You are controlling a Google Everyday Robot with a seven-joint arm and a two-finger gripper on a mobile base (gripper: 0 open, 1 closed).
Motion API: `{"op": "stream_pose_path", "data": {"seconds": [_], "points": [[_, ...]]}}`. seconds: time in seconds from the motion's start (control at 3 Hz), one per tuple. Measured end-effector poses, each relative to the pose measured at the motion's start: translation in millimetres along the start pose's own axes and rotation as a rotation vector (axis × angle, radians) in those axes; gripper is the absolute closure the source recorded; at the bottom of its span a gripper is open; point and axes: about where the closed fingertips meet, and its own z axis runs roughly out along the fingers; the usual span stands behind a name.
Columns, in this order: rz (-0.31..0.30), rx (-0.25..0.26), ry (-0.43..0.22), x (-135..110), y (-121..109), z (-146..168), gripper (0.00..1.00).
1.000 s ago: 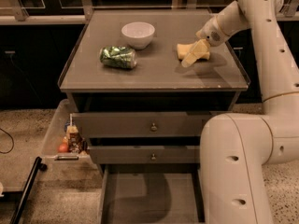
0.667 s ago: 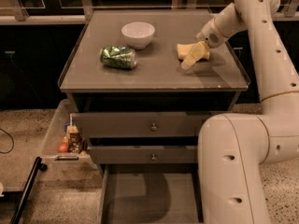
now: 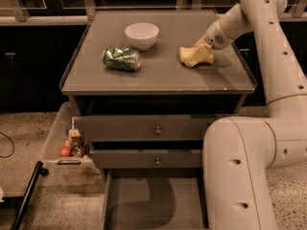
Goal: Place sponge into bottom drawer
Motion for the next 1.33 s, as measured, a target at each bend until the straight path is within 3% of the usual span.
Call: {"op": "stream_pose_path", "data": {"seconds": [0.67,1.0,1.33], "points": [[0.0,0.0,0.0,0.0,0.0,0.0,0.88],[-0.002,-0.009,-0.004,-2.1,1.7,4.3,1.0],[-0.012,-0.03,-0.02,1.0,7.5,-4.6,1.0]]}}
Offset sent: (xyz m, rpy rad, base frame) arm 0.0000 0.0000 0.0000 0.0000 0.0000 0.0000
